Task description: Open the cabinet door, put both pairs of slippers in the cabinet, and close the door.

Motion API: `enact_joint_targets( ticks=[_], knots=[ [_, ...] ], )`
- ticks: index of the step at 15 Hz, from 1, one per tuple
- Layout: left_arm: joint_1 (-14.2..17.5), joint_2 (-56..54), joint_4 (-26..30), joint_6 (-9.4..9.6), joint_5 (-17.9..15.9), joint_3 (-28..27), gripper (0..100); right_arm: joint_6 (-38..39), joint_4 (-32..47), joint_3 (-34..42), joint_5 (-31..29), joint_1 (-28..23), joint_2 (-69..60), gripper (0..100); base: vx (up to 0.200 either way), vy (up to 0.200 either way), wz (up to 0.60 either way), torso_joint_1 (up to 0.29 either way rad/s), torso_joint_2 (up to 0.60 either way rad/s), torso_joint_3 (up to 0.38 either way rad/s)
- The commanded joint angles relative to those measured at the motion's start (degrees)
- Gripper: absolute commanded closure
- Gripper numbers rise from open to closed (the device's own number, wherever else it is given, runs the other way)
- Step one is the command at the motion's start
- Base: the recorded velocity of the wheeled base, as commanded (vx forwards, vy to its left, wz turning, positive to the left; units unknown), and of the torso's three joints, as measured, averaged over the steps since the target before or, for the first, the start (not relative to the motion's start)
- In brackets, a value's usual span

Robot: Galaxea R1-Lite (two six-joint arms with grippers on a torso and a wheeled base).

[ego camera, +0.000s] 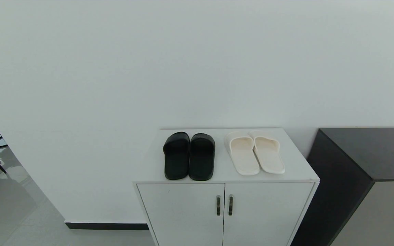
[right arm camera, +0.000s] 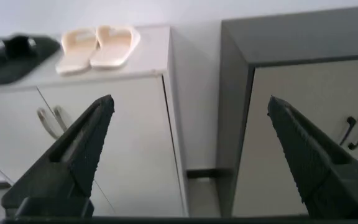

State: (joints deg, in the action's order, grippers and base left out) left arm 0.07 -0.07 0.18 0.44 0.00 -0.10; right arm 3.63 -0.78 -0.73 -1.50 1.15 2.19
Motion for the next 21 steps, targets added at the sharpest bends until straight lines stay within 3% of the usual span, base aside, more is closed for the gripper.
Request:
enact_joint_targets(
  ticks=[1, 3, 6, 7, 10, 11, 12, 13, 18, 21],
  knots=[
    [0.01, 0.07, -0.01, 0.00, 0.00, 0.01, 100, 10.25, 0.08, -16.32, -0.79, 0.00, 6.86, 0, 0.000, 0.000, 0.00, 0.000, 0.00, 0.000],
    [0.10, 0.07, -0.01, 0.00, 0.00, 0.01, 100, 10.96, 3.77, -21.77, 1.59, 1.75, 23.29, 0, 0.000, 0.000, 0.00, 0.000, 0.00, 0.000],
    [0.10, 0.07, 0.08, 0.88, 0.00, 0.01, 100, 8.50, -8.62, -20.80, 1.68, 10.28, 42.98, 0, 0.000, 0.000, 0.00, 0.000, 0.00, 0.000],
    [0.10, 0.07, 0.08, 0.88, 0.00, 0.01, 100, 8.32, -11.26, -21.07, -0.52, 12.83, 46.58, 0, 0.000, 0.000, 0.00, 0.000, 0.00, 0.000],
    [0.01, 0.07, 0.08, 0.88, 0.00, 0.01, 100, 11.92, -16.53, -27.92, -15.55, 29.70, 58.45, 0, 0.000, 0.000, 0.00, 0.000, 0.00, 0.000],
    [0.01, 0.07, -0.01, 0.88, 0.00, 0.01, 100, 11.92, -16.53, -28.45, -15.90, 30.32, 58.98, 0, 0.000, 0.000, 0.00, 0.000, 0.00, 0.000],
    [0.01, 0.07, 0.08, 0.97, 0.00, 0.01, 100, 12.10, -16.53, -34.86, -19.68, 36.38, 65.66, 0, 0.000, 0.000, 0.00, 0.000, 0.00, 0.000],
    [0.01, 0.07, -0.01, 0.97, 0.00, 0.01, 100, 12.19, -16.62, -38.20, -22.23, 38.76, 69.44, 0, 0.000, 0.000, 0.00, 0.000, 0.00, 0.000],
    [0.10, 0.07, -0.01, 0.88, 0.00, 0.01, 100, 12.28, -20.67, -47.87, -23.37, 39.20, 85.70, 0, 0.000, 0.000, 0.00, 0.000, 0.00, 0.000],
    [0.01, 0.07, 0.08, 0.97, 0.00, 0.01, 100, 11.84, -25.94, -52.18, -23.46, 36.47, 96.24, 0, 0.000, 0.000, 0.00, 0.000, 0.00, 0.000]
  ],
)
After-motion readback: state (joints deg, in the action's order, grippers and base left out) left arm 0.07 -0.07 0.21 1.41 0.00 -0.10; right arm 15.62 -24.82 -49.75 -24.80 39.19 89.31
